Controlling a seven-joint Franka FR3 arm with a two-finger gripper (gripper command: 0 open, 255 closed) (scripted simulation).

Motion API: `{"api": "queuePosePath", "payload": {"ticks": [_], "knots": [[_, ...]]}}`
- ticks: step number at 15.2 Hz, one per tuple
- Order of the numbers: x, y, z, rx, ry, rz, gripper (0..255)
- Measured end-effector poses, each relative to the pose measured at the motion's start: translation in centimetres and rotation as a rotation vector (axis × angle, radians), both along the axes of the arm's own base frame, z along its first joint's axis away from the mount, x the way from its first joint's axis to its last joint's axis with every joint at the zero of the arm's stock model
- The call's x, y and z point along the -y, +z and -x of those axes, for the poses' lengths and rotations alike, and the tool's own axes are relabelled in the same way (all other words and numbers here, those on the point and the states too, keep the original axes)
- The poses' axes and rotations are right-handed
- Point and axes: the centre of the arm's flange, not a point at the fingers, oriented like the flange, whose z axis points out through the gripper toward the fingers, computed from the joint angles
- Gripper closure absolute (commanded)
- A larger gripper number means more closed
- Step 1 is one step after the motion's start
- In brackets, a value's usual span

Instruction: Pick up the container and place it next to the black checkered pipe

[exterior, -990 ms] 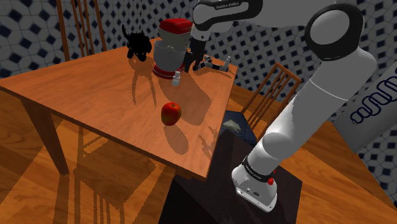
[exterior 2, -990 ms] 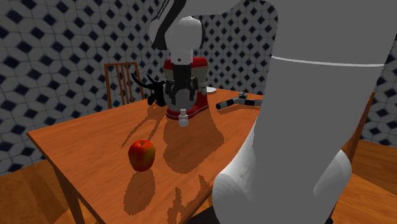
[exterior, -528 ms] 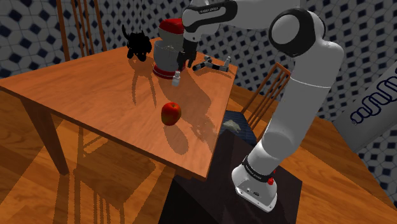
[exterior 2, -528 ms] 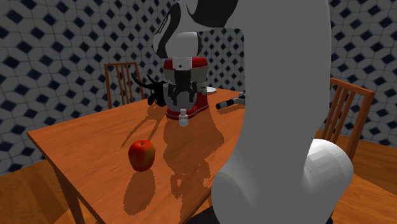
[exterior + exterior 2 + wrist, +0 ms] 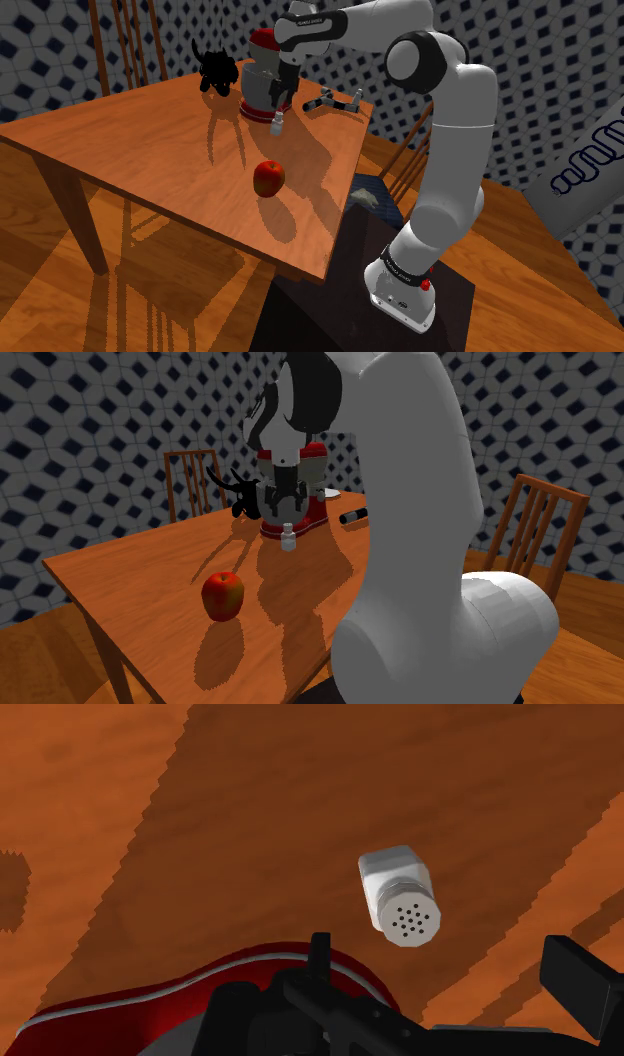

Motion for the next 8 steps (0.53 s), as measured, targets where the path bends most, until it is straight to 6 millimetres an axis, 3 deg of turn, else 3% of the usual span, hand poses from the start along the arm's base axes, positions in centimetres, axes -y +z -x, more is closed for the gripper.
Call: {"api": "queuePosePath", "payload": {"ticks": [2,6,8], "knots": [[0.0,-0.5,0.0,0.01,0.0,0.002,0],[0.2,-3.6,0.0,-0.014,-0.002,-0.003,0],[0.3,-3.9,0.0,-0.018,-0.002,-0.003,0]]}}
